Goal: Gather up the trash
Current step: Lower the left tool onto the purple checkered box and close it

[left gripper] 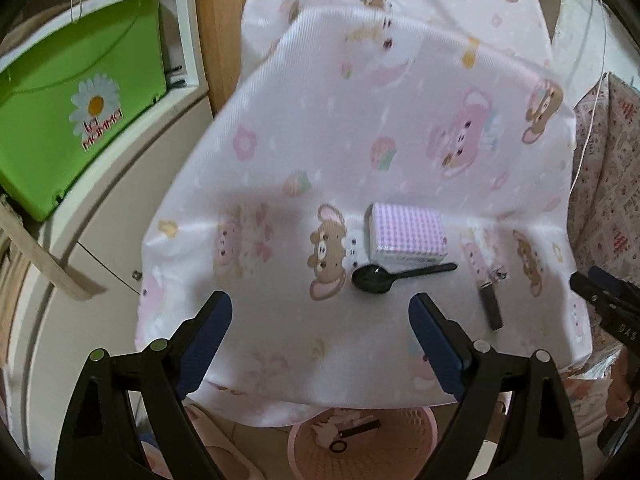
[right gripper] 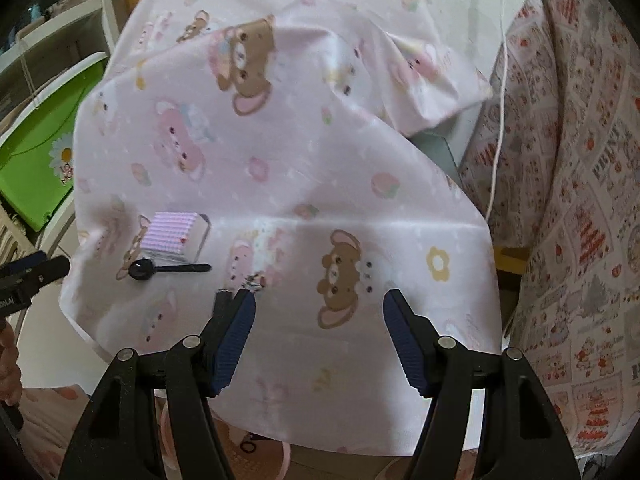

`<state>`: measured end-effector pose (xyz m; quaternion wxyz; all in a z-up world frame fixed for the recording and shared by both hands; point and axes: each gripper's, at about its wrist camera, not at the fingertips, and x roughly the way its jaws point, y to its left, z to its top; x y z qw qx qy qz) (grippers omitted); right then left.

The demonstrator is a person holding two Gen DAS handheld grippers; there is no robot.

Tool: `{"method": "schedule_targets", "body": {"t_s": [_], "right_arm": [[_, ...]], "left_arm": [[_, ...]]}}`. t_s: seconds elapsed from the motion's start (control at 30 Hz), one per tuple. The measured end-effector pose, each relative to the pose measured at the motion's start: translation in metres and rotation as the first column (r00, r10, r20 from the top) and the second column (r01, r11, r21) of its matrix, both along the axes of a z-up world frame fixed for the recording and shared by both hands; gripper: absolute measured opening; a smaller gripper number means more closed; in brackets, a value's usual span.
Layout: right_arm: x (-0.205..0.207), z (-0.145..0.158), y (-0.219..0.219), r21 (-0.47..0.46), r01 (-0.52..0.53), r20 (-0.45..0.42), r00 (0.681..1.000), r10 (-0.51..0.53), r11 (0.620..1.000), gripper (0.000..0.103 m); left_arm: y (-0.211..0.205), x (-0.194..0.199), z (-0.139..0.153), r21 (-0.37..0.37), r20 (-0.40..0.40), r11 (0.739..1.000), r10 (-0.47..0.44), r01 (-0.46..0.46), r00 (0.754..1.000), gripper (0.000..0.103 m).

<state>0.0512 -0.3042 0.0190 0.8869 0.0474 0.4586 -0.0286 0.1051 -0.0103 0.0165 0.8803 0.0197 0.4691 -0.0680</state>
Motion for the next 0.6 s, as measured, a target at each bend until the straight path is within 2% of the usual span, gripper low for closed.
{"method": "schedule_targets", "body": {"t_s": [0.1, 0.2, 0.37, 0.47, 0.6], "right_arm": [[0.001, -0.006, -0.002, 0.028, 0.007, -0.023, 1.0, -0.006, 1.0, 0.069], [0.004, -0.011, 0.004, 0.018, -0.004, -0.039, 0.999, 0.005, 1.0, 0.069], [0.009, -0.02, 0.014, 0.013, -0.021, -0.063, 0.998, 0.022, 1.0, 0.069], [0.012, -0.023, 0.018, 0.024, -0.036, -0.078, 0.996, 0.038, 0.999, 0.069], [0.014, -0.029, 0.027, 0.02, -0.072, -0.097, 0.993, 0.073, 0.997, 0.069]], "left_arm": [[-0.003, 0.001, -0.012, 0.002, -0.003, 1.0, -0.006, 0.006, 1.0, 0.089], [-0.007, 0.008, -0.019, -0.034, -0.022, 0.999, -0.006, 0.005, 1.0, 0.089], [-0.018, 0.015, -0.026, -0.021, -0.023, 1.0, -0.014, 0.013, 1.0, 0.09], [-0.03, 0.022, -0.028, -0.062, -0.045, 0.997, -0.043, 0.04, 0.998, 0.09], [-0.052, 0.031, -0.028, -0.066, -0.028, 0.994, -0.084, 0.082, 0.996, 0.09]]}}
